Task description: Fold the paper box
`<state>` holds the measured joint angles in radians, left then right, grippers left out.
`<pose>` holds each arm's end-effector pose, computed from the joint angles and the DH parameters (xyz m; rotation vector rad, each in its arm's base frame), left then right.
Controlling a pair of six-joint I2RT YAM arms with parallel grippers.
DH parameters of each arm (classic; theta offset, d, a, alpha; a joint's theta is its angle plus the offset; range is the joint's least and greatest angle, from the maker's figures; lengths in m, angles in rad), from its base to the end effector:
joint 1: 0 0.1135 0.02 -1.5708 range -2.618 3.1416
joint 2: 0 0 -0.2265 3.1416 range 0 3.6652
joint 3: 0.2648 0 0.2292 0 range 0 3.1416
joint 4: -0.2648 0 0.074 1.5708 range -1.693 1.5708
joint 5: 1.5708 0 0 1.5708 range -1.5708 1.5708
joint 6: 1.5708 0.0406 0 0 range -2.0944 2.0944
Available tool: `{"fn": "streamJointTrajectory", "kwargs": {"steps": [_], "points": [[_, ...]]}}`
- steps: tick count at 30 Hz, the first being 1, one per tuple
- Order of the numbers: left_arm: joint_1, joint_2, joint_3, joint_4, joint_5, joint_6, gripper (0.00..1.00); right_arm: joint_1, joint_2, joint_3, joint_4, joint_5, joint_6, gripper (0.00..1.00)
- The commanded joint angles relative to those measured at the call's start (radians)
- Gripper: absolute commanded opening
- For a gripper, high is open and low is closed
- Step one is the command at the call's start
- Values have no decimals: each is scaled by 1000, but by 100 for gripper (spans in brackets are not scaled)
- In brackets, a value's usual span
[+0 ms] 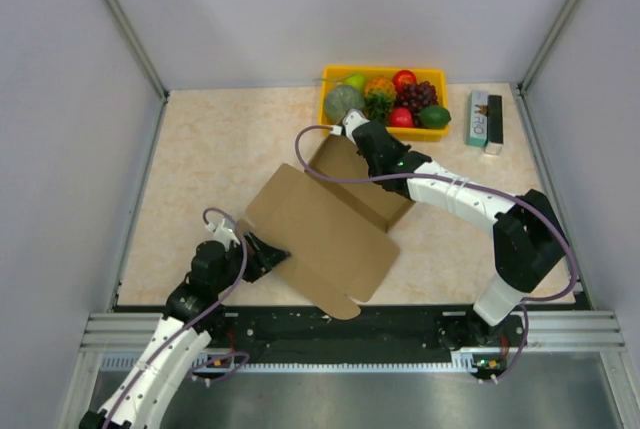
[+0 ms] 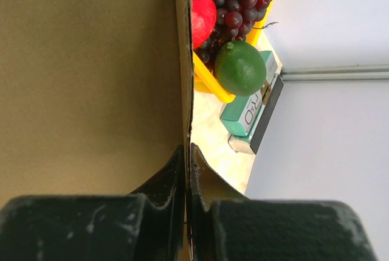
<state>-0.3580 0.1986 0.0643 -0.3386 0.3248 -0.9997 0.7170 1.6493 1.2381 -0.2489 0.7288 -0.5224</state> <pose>0.1128 -0.0561 0.1368 -0.4888 2.1759 -1.1352 0.2792 0.2076 0.2419 -0.8936 1.9227 -0.6921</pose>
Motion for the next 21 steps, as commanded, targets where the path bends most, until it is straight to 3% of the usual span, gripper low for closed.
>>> {"fn": "streamJointTrajectory", "kwargs": {"steps": [1, 3, 9, 11, 16, 21], "points": [[2, 27, 49, 203, 34, 30, 57, -2, -23, 29, -35, -38, 91, 1], [4, 39, 147, 133, -13, 117, 37, -4, -22, 41, -72, -43, 125, 1], [4, 172, 430, -94, -127, 332, 5, -2, -40, 118, -303, -144, 387, 2], [4, 269, 508, -135, -129, 377, 2, 1, -62, 115, -354, -199, 491, 3], [4, 545, 880, -434, -159, 567, 0, 16, -129, 77, -443, -416, 694, 8], [4, 700, 1098, -479, -20, 621, 0, 16, -146, 29, -457, -552, 864, 9]]}}
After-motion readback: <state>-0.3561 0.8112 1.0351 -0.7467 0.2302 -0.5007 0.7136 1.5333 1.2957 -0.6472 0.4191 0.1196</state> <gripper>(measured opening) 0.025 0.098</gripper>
